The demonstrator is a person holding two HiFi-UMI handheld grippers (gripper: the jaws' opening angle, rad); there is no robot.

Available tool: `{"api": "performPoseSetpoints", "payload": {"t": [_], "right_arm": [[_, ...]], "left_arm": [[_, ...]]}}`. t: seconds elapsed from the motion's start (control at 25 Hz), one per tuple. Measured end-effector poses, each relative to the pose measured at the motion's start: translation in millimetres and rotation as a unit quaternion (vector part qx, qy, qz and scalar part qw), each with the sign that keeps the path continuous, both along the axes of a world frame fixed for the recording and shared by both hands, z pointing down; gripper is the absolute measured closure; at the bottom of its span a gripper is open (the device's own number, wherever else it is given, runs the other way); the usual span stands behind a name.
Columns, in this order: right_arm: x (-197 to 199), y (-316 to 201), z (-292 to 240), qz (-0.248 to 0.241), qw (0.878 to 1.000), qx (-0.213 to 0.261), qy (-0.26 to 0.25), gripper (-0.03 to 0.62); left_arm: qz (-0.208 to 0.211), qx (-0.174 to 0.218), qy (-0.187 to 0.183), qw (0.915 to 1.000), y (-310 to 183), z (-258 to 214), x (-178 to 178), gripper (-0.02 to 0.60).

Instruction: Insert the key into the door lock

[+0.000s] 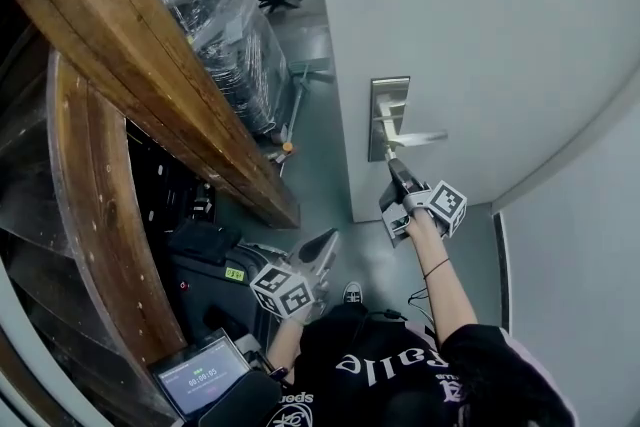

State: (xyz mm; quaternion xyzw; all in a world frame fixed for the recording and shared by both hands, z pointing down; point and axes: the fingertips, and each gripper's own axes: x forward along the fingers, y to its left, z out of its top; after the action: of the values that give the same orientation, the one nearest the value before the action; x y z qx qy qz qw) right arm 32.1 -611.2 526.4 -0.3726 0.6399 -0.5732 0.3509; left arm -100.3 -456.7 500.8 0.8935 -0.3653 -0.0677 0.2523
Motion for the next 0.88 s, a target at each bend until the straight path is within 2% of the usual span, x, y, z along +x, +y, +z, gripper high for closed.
{"api": "performPoseSetpoints", "payload": {"t": [0.24, 0.36, 0.6, 0.88], "right_arm": [[-5, -19, 2, 0.007, 1.000, 0.003, -0.009, 0.560], [-6, -21, 2, -0.003, 1.000, 0.012, 0.006, 0.560], [-9, -19, -1, -0.024, 0.993, 0.044, 0.111, 0.559], [-12, 41, -3, -0.085, 0.965, 0.081, 0.235, 0.560]], "left_arm": [[0.002, -0.002, 0.002, 1.0000, 2, 3, -4, 0.577], [0.001, 0.000, 0.002, 1.0000, 2, 2, -7, 0.576], [-0.001, -0.002, 0.002, 1.0000, 3, 4, -9, 0.577], [-0.010, -0.004, 0.003, 0.9999, 11, 3, -2, 0.575]]}}
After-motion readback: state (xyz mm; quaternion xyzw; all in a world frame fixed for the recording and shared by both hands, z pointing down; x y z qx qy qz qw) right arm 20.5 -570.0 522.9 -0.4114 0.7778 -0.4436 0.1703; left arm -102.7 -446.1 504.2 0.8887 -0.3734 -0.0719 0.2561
